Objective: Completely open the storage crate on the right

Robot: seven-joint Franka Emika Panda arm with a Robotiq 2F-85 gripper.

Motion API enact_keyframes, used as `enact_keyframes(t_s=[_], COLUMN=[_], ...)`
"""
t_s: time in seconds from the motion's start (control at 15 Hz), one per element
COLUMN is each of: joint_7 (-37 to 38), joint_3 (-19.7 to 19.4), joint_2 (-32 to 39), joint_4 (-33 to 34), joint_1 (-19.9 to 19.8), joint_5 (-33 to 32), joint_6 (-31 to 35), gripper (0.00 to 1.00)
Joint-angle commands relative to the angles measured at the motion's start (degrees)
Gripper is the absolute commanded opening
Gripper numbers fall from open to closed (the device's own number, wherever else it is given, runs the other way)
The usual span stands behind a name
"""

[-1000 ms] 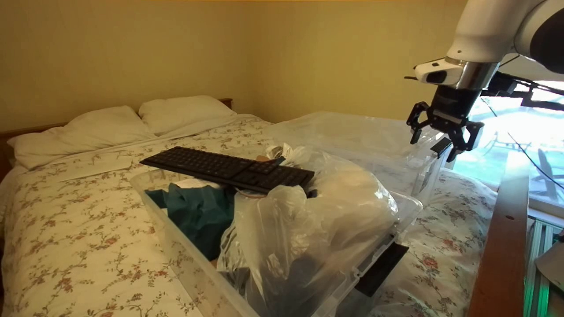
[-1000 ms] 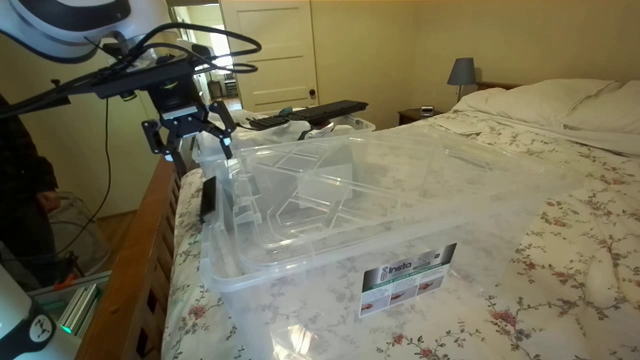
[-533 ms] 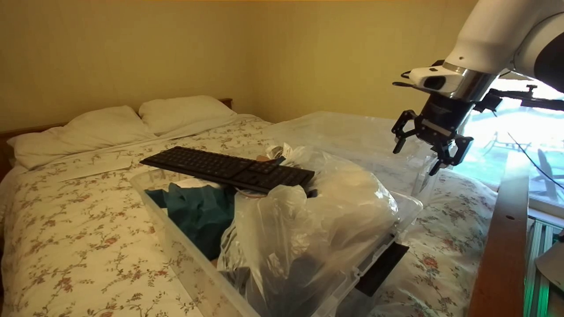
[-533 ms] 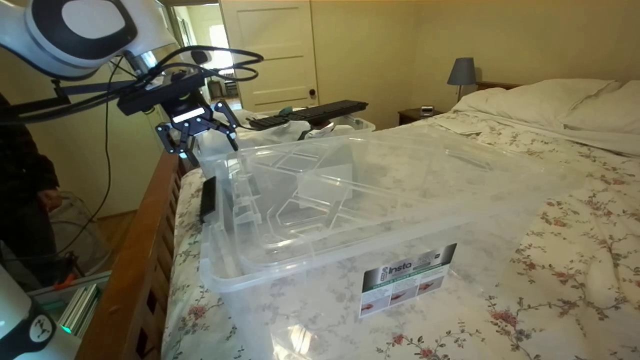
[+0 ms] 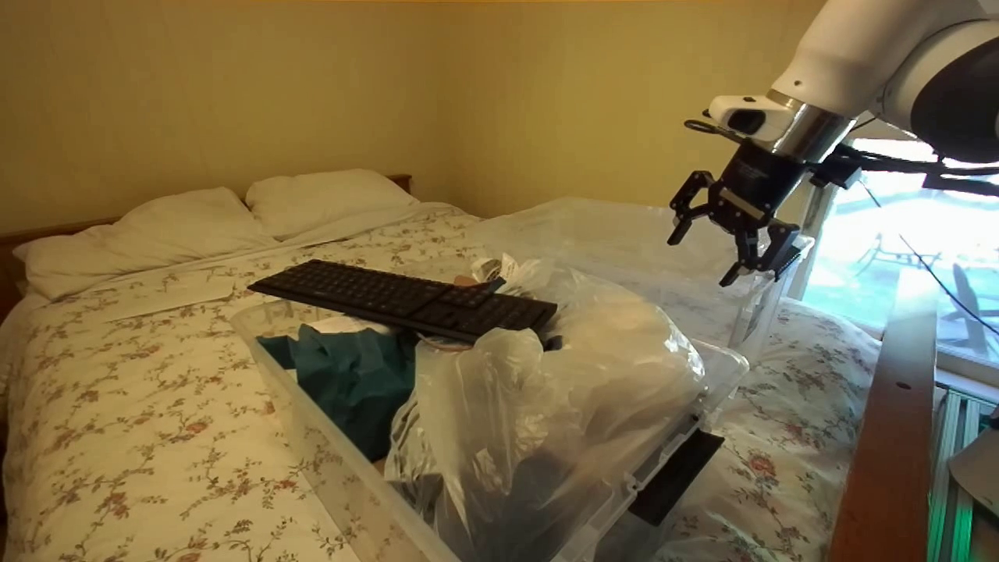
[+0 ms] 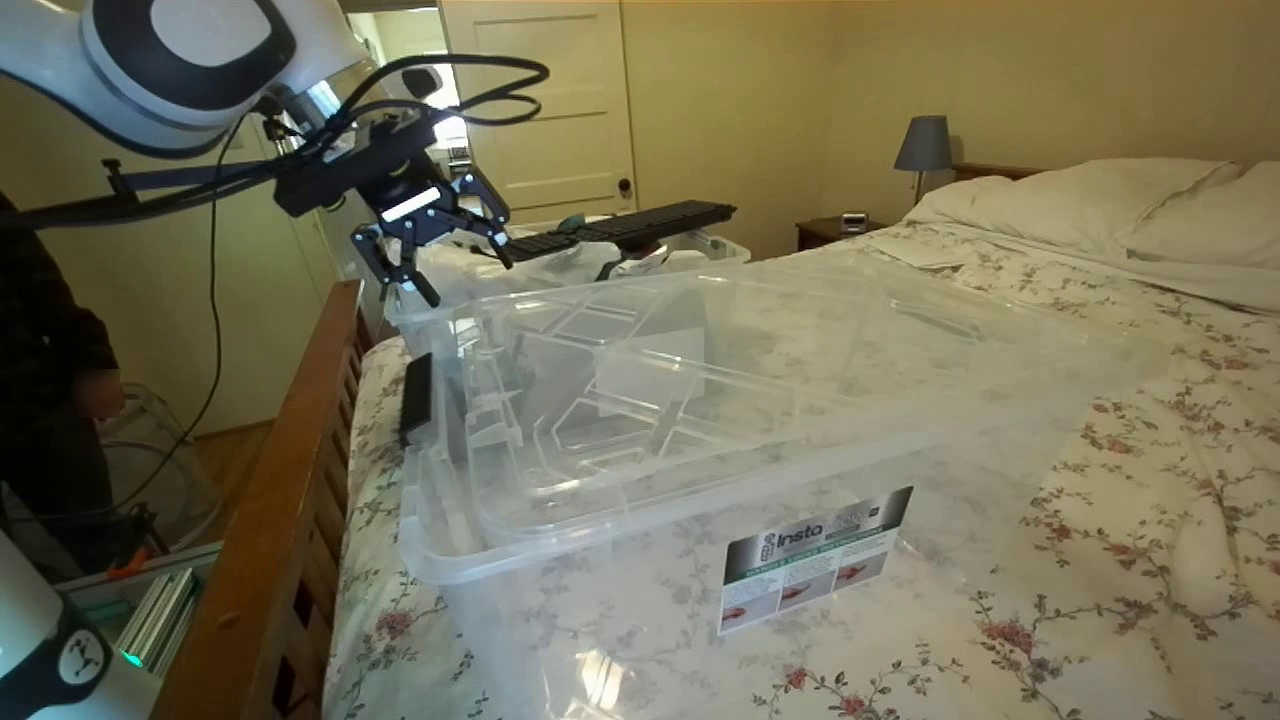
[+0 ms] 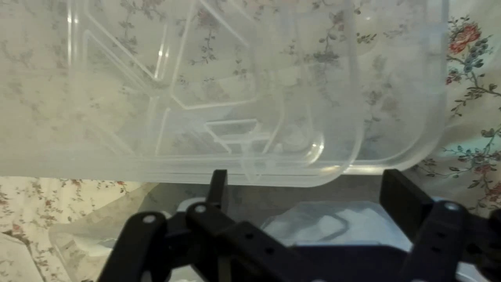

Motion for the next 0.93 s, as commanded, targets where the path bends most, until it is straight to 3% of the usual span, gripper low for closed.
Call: enact_keyframes(t_s=[0.0,0.27,0.6,0.87], joint_7=[3.5,6.2,4.0,1.6], joint_3=[2.0,3.4,0.6,-1.2], joint_2=[4.0,5.5,1.4,-1.3], joint_4=[1.4,1.2,2.7,4.9], joint_1=[-4.8,-7.4,-5.6,-5.5], joint_5=[-5.8,-10.6,-7.3,-7.1], joint_6=[4.4,3.2,-1.8,-10.2], gripper=[1.0,1.0,1.0,1.0])
